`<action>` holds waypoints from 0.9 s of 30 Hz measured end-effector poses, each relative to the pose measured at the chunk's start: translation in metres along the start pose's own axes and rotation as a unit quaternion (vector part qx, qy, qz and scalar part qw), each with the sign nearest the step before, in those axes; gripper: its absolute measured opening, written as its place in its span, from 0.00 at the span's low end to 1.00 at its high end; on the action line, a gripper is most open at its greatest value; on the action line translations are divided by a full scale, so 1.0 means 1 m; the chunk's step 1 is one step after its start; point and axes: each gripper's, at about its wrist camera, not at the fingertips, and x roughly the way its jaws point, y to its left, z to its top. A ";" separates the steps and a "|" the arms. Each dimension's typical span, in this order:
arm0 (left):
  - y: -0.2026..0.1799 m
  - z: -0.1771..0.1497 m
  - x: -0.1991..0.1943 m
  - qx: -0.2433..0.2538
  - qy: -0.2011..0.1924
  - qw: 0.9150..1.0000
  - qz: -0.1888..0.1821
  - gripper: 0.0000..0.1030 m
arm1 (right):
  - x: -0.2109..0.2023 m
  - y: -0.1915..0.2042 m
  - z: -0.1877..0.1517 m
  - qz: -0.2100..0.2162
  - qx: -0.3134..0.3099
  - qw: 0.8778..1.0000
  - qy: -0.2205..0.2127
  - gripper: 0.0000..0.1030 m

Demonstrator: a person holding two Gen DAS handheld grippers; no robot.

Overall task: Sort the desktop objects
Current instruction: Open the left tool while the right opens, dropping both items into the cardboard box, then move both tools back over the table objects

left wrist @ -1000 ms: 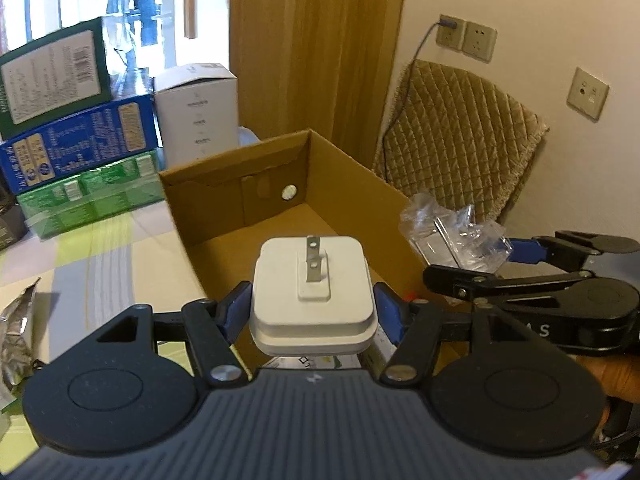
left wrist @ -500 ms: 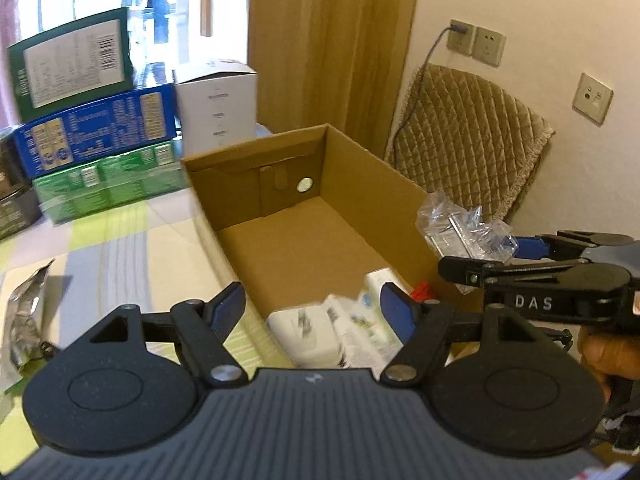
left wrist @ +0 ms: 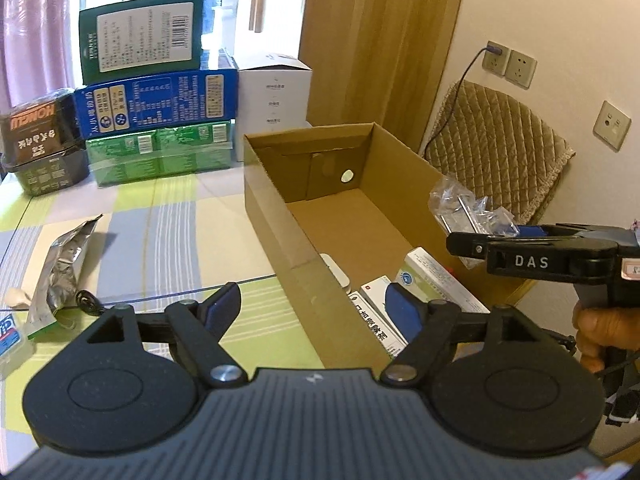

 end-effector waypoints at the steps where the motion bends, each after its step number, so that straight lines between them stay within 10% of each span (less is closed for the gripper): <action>1: 0.001 -0.001 -0.001 -0.001 -0.001 1.000 0.001 0.74 | 0.001 0.002 0.001 0.001 -0.001 1.000 0.000 0.66; 4: 0.005 -0.003 -0.003 -0.005 0.000 1.000 0.003 0.74 | 0.003 0.005 0.002 0.010 0.003 1.000 -0.006 0.66; 7: 0.008 -0.007 -0.004 -0.007 0.002 1.000 0.007 0.75 | 0.000 0.006 0.002 0.018 0.010 1.000 -0.019 0.87; 27: 0.038 -0.055 -0.043 -0.046 0.021 0.998 0.035 0.84 | -0.066 0.035 -0.051 0.020 0.049 0.998 -0.029 0.95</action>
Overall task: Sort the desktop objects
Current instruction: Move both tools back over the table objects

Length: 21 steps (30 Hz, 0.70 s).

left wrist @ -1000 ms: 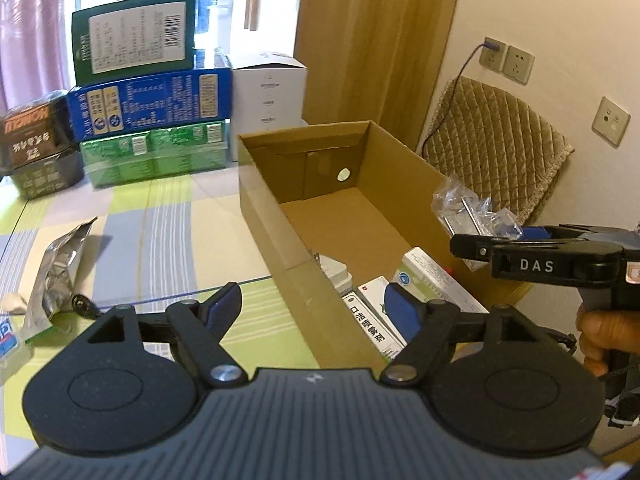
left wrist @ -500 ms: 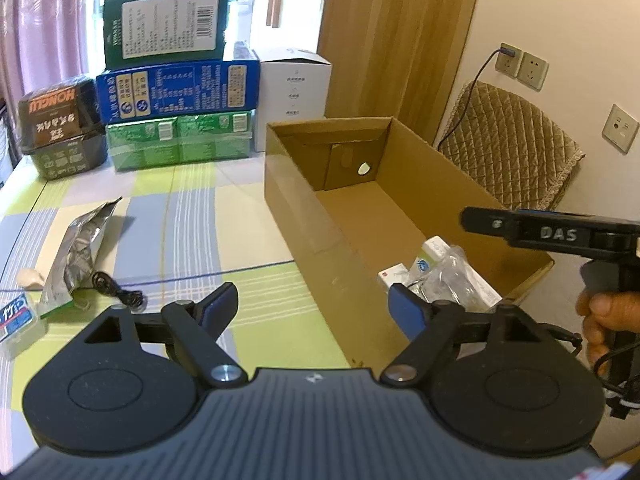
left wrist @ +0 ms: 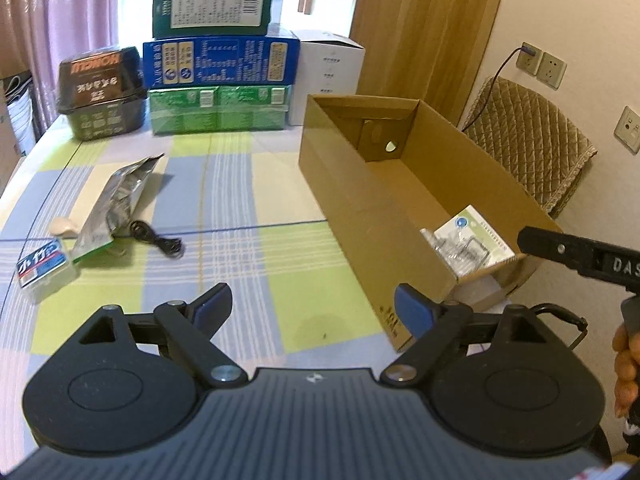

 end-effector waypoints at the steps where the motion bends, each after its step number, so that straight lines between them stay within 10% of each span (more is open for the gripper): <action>1: 0.002 -0.003 -0.003 -0.001 0.000 1.000 0.002 0.84 | -0.003 0.004 -0.003 0.003 0.000 1.000 0.002 0.96; 21: 0.069 -0.046 -0.050 -0.022 0.006 0.996 0.085 0.98 | -0.006 0.076 -0.056 0.053 -0.027 0.996 0.068 0.98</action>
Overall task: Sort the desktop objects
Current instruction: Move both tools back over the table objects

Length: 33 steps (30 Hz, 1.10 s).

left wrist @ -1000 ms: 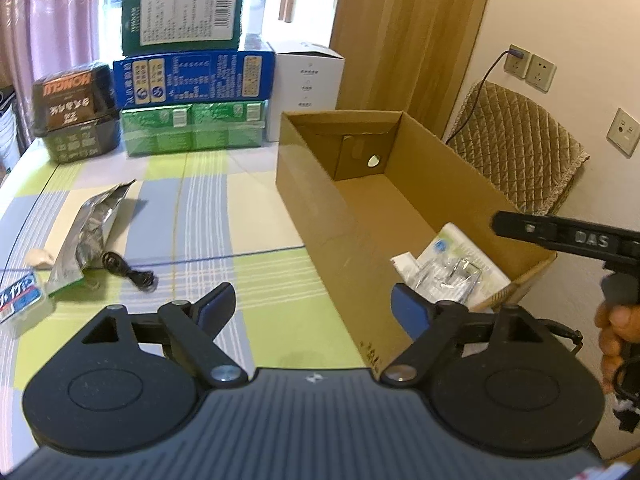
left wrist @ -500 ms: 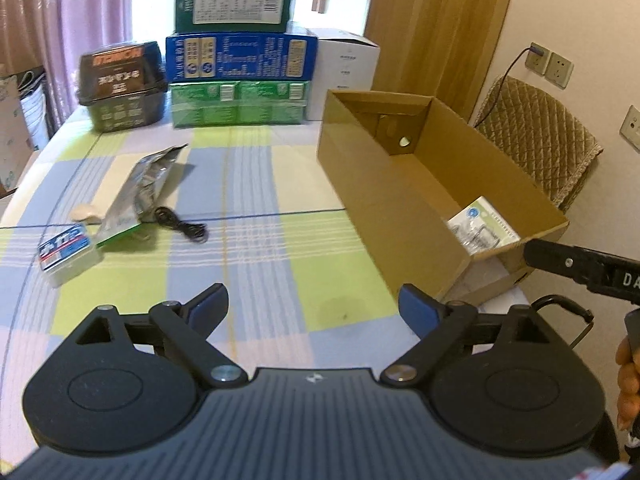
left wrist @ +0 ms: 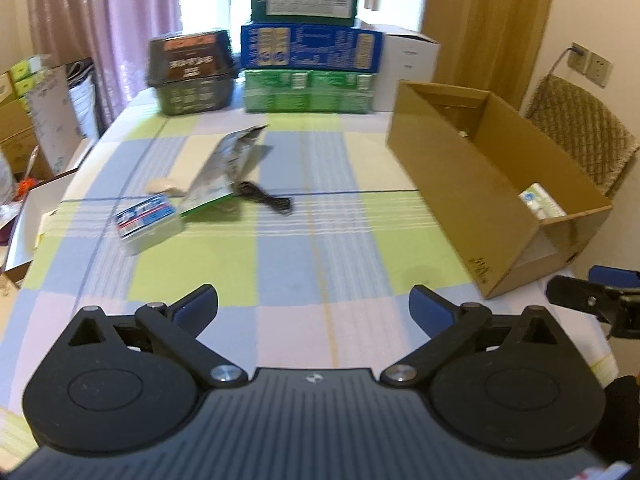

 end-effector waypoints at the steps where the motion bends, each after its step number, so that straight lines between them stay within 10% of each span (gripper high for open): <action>1: 0.007 -0.003 -0.001 -0.003 0.002 1.000 0.006 0.98 | 0.001 0.004 -0.002 0.002 -0.004 1.000 0.003 0.98; 19: 0.087 -0.014 -0.003 0.013 0.013 0.997 0.069 0.98 | 0.028 0.055 -0.008 0.033 -0.066 0.997 0.029 0.98; 33: 0.132 -0.016 0.017 0.006 0.046 0.998 0.050 0.98 | 0.080 0.094 0.012 0.046 -0.119 0.991 0.046 0.98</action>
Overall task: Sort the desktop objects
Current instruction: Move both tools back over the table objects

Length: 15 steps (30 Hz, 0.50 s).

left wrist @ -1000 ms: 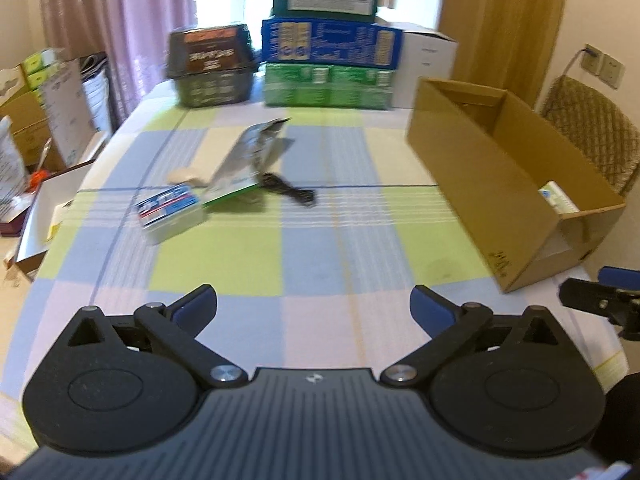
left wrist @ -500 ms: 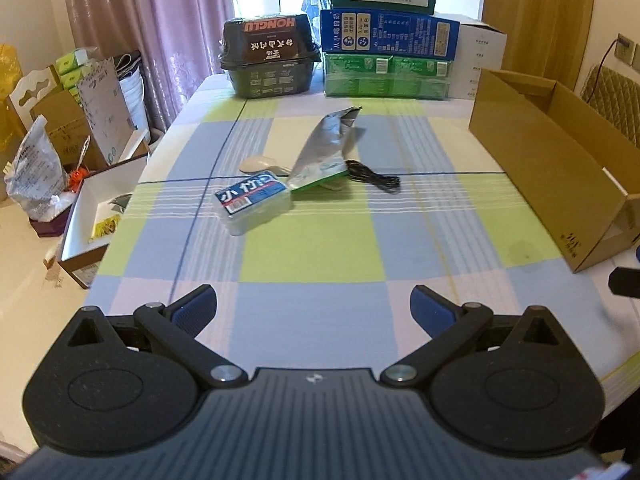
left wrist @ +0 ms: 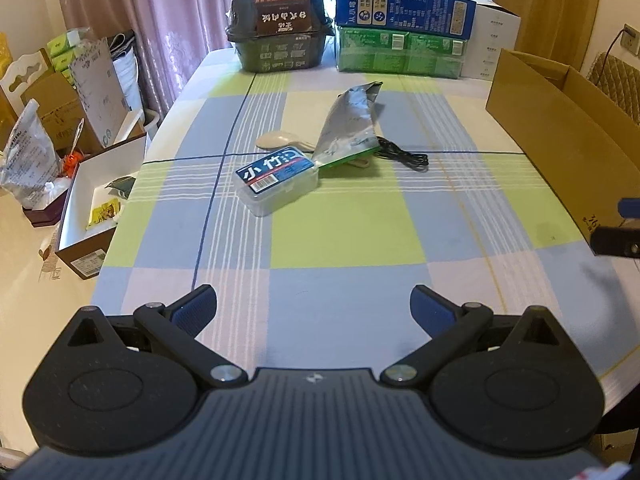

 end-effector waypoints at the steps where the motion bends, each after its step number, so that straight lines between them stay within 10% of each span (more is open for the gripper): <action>1: 0.003 0.001 0.003 0.000 0.001 1.000 -0.001 0.98 | 0.005 0.001 0.002 0.001 -0.002 1.000 0.002 0.98; 15: 0.048 0.039 0.051 0.060 -0.029 0.998 -0.014 0.98 | 0.094 0.015 0.039 0.029 -0.091 0.995 0.030 0.84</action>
